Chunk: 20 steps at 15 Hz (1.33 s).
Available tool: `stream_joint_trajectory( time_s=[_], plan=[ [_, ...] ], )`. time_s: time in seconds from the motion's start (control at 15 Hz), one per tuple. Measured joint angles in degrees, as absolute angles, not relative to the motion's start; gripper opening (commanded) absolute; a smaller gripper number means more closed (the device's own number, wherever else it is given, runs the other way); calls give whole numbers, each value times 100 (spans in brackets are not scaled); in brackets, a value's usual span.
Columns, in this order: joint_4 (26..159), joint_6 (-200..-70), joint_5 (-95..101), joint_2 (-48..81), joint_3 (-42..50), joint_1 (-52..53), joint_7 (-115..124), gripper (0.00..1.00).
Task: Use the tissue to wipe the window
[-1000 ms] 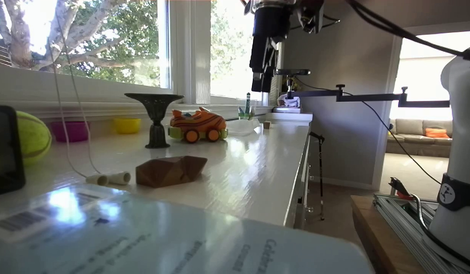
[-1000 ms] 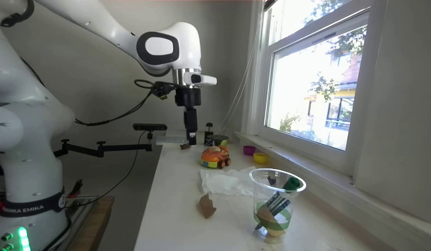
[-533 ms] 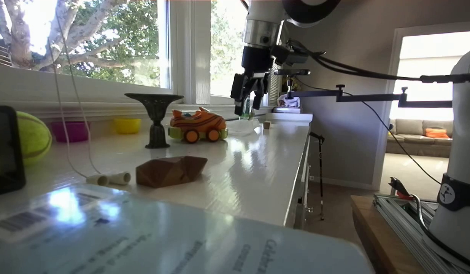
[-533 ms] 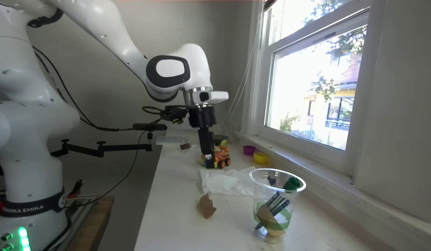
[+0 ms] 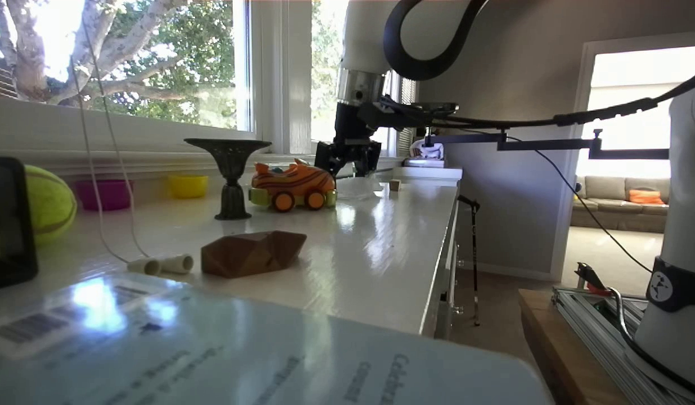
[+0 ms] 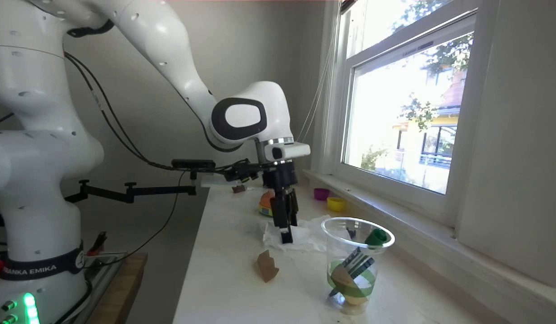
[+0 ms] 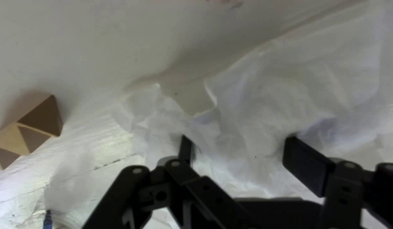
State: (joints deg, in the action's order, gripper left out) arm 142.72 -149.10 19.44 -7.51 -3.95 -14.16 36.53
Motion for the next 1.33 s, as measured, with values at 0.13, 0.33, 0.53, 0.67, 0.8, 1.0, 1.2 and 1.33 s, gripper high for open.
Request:
stream_joint_trajectory(
  time_s=[0.13, 0.33, 0.53, 0.67, 0.8, 1.0, 1.2, 1.33],
  plan=[
    [14105, -14967, 1944, -587, -336, -1335, 3795, 31],
    [13910, -14993, 1944, -468, -245, -1202, 3962, 8],
    [13849, -14992, 1944, -459, -165, -1093, 4021, 12],
    [13850, -14992, 1944, -458, -145, -1078, 4021, 8],
    [13850, -14992, 1944, -458, -139, -1077, 4020, 2],
    [13850, -15008, 1988, -458, -117, -1056, 4021, 0],
    [13703, -15448, 2696, -452, -121, -1030, 4196, 0],
    [13440, -15700, 3193, -457, -166, -1013, 4305, 0]
  ],
)
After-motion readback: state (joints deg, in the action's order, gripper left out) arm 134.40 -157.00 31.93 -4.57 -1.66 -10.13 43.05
